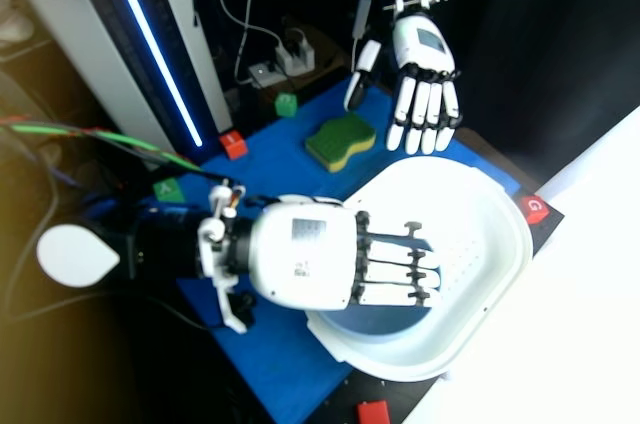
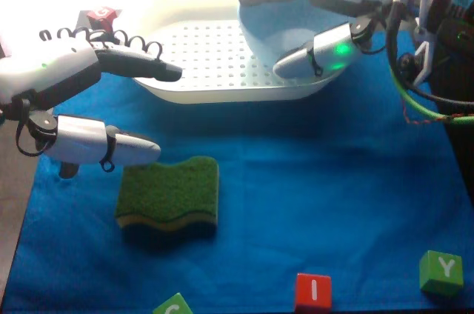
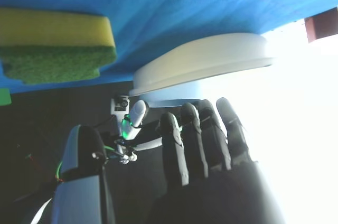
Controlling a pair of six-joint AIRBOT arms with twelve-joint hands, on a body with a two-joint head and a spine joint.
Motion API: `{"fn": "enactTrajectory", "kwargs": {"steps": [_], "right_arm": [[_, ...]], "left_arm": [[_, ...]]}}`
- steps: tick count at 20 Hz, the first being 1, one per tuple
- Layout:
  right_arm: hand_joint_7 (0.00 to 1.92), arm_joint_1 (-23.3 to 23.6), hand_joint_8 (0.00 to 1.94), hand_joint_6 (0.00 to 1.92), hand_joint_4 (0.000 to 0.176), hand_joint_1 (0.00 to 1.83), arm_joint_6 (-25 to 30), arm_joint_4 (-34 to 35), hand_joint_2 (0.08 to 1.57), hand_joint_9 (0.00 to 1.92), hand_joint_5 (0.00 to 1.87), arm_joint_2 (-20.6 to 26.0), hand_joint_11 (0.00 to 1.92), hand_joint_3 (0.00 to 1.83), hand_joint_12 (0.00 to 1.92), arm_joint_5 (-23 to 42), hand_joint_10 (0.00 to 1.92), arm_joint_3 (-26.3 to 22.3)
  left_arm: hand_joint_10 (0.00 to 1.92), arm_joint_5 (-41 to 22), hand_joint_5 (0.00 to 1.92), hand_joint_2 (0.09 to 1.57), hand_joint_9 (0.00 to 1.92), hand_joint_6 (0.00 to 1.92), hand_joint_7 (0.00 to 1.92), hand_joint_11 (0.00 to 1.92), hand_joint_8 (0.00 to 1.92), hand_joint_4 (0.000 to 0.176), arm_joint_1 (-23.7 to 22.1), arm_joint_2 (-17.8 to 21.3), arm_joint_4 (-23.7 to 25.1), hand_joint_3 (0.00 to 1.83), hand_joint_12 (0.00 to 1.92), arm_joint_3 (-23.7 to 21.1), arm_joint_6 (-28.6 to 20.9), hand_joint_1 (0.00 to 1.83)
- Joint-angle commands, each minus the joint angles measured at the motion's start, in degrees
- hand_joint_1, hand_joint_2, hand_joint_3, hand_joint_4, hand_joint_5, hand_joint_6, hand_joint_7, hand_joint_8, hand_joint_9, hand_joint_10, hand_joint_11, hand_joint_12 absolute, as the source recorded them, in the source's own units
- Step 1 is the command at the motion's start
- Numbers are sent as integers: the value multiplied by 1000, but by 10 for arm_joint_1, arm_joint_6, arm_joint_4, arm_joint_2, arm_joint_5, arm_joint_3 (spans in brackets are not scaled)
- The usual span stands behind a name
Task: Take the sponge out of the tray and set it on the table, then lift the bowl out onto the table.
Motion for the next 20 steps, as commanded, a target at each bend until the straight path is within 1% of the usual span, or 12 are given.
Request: {"fn": "enactTrajectory", "kwargs": {"steps": [1, 2, 5, 6, 7, 11, 13, 15, 16, 17, 19, 20], "right_arm": [[274, 2, 0, 2, 78, 666, 5, 25, 984, 262, 327, -1, 0, 3, 563, 48, 0, 0], [280, 1, 1, 1, 89, 657, 8, 24, 994, 258, 314, -1, 0, 4, 541, 48, 0, -1], [313, 1, 4, 2, 74, 577, 25, 0, 1017, 266, 334, -1, 0, 5, 544, 48, 1, 6], [304, 1, 1, 1, 84, 632, 40, -17, 1007, 261, 335, -1, 0, 0, 533, 48, 0, 12], [287, 2, 1, 0, 92, 664, 50, -23, 1004, 243, 334, -1, 0, 0, 481, 48, 0, 16], [308, 2, 4, 1, 84, 591, 51, -29, 1040, 249, 330, 6, 0, 8, 488, 49, 3, 11], [301, 2, 0, 1, 90, 589, 51, -31, 1062, 238, 321, 6, 0, 6, 455, 48, 0, 15], [327, 2, 0, 0, 71, 622, 51, -31, 1055, 270, 346, 6, 0, 1, 526, 48, 2, 24], [322, 2, 0, 0, 74, 632, 51, -30, 1060, 271, 340, 5, 0, 3, 541, 48, 0, 28], [329, 2, 0, 1, 71, 646, 52, -30, 1064, 280, 352, 3, 0, 1, 585, 47, 1, 31], [365, 2, 2, 1, 49, 602, 53, -30, 1105, 335, 378, 0, 44, 1, 656, 43, 7, 36], [347, 2, 0, 0, 61, 540, 53, -30, 1133, 317, 369, -3, 8, 1, 684, 40, 1, 39]], "left_arm": [[1, -67, 503, 1000, 335, 0, 434, 0, 0, 78, -3, -2, -10, 2, 684, 3, -4, 696], [2, -67, 504, 999, 338, 1, 439, 0, 2, 81, -2, -2, -10, 1, 711, 3, -4, 696], [4, -66, 517, 992, 347, 7, 456, 0, 5, 75, 2, -6, -12, 0, 736, 6, -6, 699], [5, -66, 521, 994, 353, 7, 459, 0, 6, 68, 3, -7, -12, 0, 740, 7, -8, 708], [3, -66, 519, 995, 349, 5, 456, 0, 4, 72, 4, -9, -12, 0, 740, 8, -10, 703], [0, -67, 530, 992, 350, 2, 454, 0, 1, 67, 5, -11, -12, 0, 681, 10, -12, 699], [0, -68, 525, 990, 351, 0, 453, 0, 0, 91, 7, -11, -12, 0, 697, 10, -17, 694], [2, -69, 522, 1000, 336, 1, 445, 0, 2, 74, 9, -11, -12, 2, 684, 10, -19, 708], [1, -70, 512, 1004, 328, 1, 435, 0, 1, 72, 9, -11, -12, 2, 658, 10, -19, 706], [5, -71, 520, 996, 344, 2, 450, 0, 4, 74, 9, -11, -12, 0, 709, 10, -19, 709], [0, -73, 505, 1002, 336, 0, 441, 0, 0, 87, 9, -11, -12, 2, 718, 11, -20, 707], [1, -74, 502, 1003, 335, 0, 440, 0, 0, 96, 9, -11, -12, 1, 734, 11, -20, 697]]}}
